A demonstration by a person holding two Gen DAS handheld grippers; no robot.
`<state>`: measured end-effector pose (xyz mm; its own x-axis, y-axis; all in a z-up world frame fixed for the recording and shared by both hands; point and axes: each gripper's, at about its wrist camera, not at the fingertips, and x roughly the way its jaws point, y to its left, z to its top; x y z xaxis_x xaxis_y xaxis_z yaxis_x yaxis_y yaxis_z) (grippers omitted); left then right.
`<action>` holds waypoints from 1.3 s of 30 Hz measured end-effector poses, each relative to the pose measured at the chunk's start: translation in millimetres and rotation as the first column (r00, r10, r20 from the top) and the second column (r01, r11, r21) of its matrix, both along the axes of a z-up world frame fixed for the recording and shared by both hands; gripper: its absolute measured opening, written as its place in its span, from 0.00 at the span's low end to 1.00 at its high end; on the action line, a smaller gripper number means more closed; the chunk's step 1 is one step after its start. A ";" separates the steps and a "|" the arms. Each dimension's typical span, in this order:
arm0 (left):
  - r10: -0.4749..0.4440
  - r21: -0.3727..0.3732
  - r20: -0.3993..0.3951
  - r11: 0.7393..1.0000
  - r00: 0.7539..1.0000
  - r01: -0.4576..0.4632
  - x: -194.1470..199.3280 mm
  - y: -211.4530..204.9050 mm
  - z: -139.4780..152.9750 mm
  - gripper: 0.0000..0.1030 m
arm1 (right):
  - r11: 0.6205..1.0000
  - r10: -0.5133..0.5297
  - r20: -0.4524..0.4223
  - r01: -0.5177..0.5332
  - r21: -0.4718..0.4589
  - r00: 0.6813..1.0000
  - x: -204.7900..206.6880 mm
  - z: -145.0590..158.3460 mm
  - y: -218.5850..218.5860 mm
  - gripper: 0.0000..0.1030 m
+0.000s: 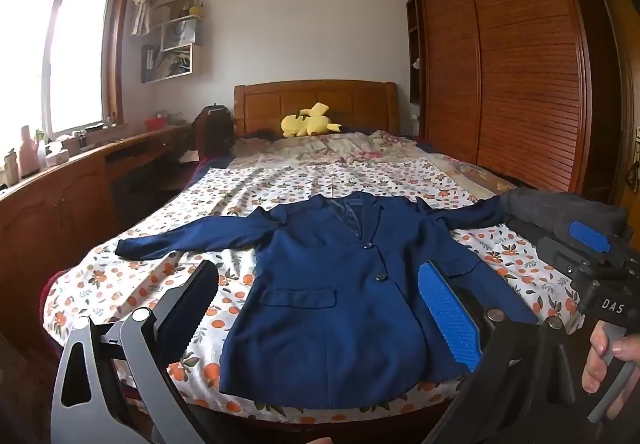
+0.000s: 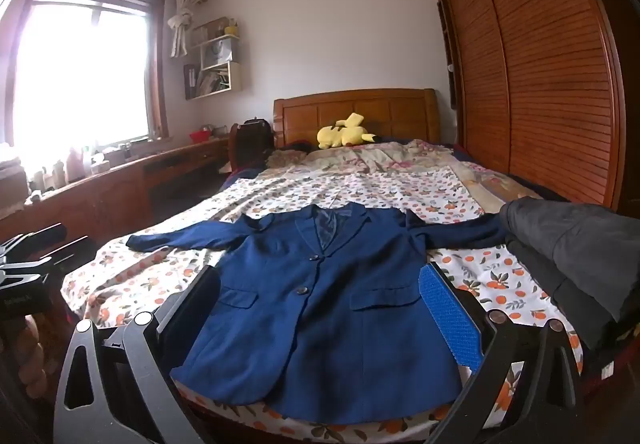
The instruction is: Fold large clothes
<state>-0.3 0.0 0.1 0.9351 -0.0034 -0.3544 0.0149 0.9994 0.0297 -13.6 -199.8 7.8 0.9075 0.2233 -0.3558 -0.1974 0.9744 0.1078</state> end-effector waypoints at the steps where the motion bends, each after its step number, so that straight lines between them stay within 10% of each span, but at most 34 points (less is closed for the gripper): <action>1: -0.001 0.000 0.001 1.000 1.000 0.001 0.1 0.0 0.0 0.98 | 1.000 0.001 -0.002 -0.001 -0.003 1.000 0.1 0.1 0.1 0.94; 39: 0.002 0.005 0.011 1.000 1.000 -0.003 -3.9 -5.0 7.5 0.98 | 1.000 -0.003 0.000 0.003 -0.004 1.000 0.7 2.0 1.6 0.94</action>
<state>-4.2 -5.0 7.6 0.9389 0.0007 -0.3441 0.0120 0.9993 0.0349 -12.9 -198.2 9.7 0.9083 0.2193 -0.3562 -0.1946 0.9753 0.1043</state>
